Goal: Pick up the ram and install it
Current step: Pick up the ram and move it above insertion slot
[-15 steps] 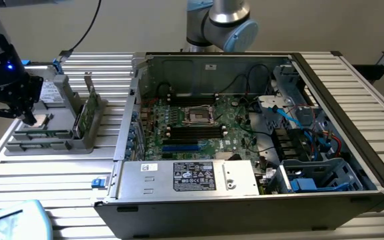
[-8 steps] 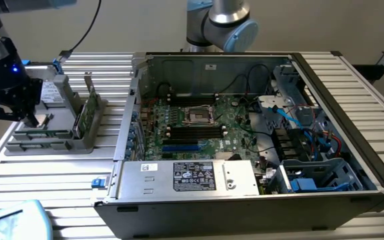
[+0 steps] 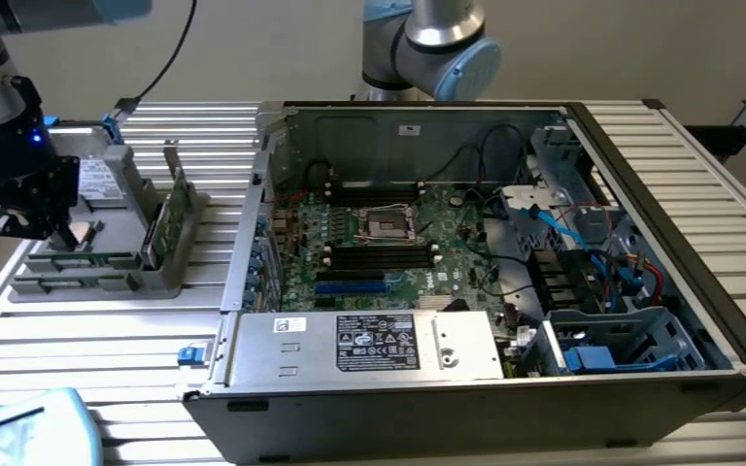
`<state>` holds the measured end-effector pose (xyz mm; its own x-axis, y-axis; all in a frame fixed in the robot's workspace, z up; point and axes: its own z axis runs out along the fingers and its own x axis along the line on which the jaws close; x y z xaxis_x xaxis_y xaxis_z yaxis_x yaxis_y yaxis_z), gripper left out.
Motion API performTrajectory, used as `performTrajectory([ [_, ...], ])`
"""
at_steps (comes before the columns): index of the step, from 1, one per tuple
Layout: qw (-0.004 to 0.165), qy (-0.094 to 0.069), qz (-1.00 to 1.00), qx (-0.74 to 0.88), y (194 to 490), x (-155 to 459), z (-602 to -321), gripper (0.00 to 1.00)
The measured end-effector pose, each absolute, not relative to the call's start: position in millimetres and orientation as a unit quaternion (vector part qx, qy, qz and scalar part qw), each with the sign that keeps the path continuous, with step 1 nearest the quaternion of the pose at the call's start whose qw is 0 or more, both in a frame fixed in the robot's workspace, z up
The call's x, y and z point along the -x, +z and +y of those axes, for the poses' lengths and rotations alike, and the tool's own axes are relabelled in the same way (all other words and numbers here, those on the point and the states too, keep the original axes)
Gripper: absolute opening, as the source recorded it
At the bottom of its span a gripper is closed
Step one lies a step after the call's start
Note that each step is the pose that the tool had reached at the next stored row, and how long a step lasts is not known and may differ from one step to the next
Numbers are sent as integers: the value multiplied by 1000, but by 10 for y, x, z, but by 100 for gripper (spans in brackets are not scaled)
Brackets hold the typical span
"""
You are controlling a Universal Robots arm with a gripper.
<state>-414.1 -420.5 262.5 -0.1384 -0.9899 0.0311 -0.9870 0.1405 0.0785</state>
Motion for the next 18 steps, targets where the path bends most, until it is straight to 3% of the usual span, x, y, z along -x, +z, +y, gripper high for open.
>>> performTrajectory([
  [16, 37, -17, -732, -680, 2569, 4246, -4136, 10],
  [18, 37, -17, -732, -680, 2569, 4246, -4136, 18],
])
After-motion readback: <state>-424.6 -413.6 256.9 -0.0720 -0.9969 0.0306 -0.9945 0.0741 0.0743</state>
